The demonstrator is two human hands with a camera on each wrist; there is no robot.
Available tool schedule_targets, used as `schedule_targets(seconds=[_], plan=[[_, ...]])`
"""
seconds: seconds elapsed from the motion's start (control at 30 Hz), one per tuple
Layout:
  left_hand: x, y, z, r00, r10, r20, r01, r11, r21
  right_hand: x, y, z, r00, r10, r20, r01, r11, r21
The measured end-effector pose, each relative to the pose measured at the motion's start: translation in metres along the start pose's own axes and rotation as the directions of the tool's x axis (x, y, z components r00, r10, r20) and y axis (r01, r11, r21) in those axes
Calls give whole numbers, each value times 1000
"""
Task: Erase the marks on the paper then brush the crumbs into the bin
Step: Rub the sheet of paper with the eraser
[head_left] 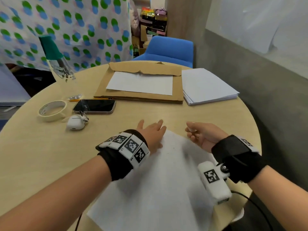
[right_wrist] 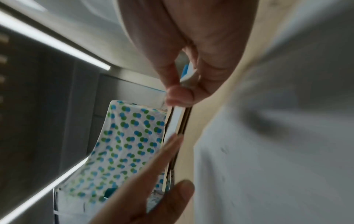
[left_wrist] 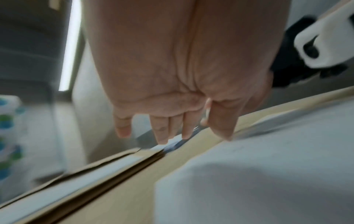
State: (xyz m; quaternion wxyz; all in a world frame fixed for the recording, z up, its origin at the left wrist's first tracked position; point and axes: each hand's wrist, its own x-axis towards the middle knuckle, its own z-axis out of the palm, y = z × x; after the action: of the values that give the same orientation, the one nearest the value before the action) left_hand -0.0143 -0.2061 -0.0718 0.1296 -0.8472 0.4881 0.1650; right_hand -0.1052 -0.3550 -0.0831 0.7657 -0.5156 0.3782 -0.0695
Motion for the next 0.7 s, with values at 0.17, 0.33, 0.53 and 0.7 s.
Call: schedule_targets(seconds=[0.17, 0.33, 0.53, 0.7], plan=[[-20, 39, 13, 928, 367, 69, -372, 922, 103, -3, 32, -11, 998, 57, -14, -53, 978, 202], [-21, 41, 29, 877, 419, 236, -427, 904, -17, -4, 30, -12, 992, 126, 17, -127, 980, 152], [-2, -34, 30, 968, -204, 145, 193, 978, 83, -2, 30, -13, 986, 159, 48, -163, 983, 88], [-21, 33, 26, 966, 193, 175, -180, 980, -86, -2, 29, -15, 985, 147, 86, -157, 980, 124]])
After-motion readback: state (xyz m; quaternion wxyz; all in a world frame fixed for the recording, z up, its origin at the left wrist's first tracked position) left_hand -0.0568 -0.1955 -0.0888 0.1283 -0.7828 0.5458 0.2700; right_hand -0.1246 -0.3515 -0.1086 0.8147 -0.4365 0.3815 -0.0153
